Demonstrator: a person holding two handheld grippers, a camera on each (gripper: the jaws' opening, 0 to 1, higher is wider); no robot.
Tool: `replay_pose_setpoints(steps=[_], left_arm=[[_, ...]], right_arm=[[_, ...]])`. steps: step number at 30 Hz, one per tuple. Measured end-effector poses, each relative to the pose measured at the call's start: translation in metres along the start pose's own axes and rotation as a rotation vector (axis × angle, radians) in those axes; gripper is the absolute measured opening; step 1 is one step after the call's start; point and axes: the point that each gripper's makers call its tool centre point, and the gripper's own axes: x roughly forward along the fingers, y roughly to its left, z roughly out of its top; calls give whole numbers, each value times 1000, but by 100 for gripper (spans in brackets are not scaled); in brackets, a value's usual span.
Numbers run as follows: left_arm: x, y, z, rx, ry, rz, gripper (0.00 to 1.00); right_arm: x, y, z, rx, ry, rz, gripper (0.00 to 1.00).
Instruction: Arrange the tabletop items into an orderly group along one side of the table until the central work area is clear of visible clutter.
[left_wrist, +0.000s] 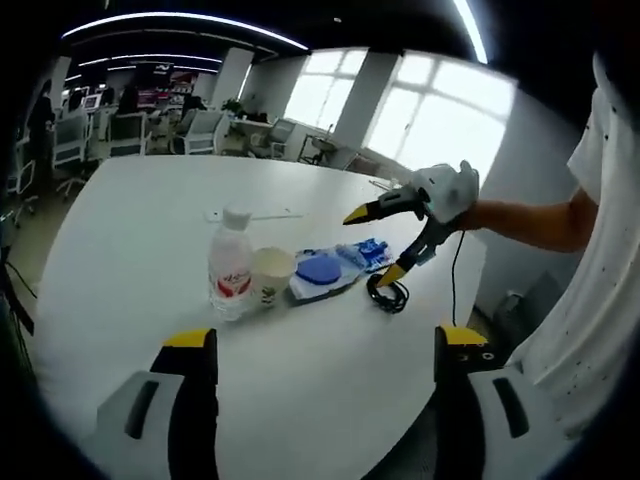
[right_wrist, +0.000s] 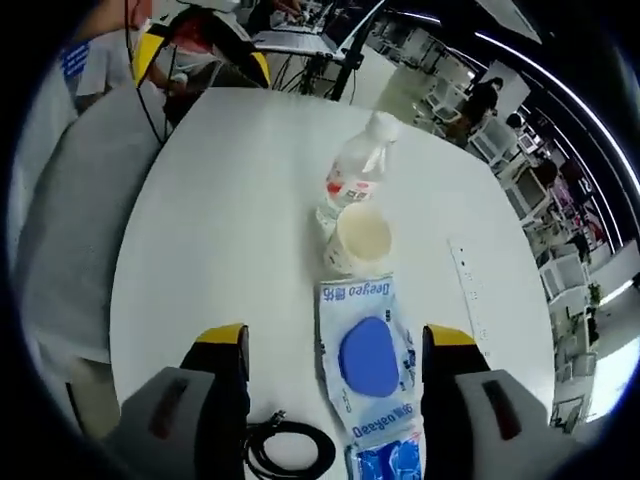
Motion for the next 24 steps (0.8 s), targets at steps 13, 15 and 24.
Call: replay_pose_setpoints(steps=[13, 15, 24], left_arm=[[10, -18, -3, 101, 46, -31, 93], [11, -23, -2, 119, 48, -36, 92], [18, -35, -7, 160, 67, -42, 94]], right_arm=[[-51, 10, -50, 240, -37, -109, 70], [-62, 14, -62, 303, -51, -133, 70], [-96, 36, -111, 460, -54, -198, 72]])
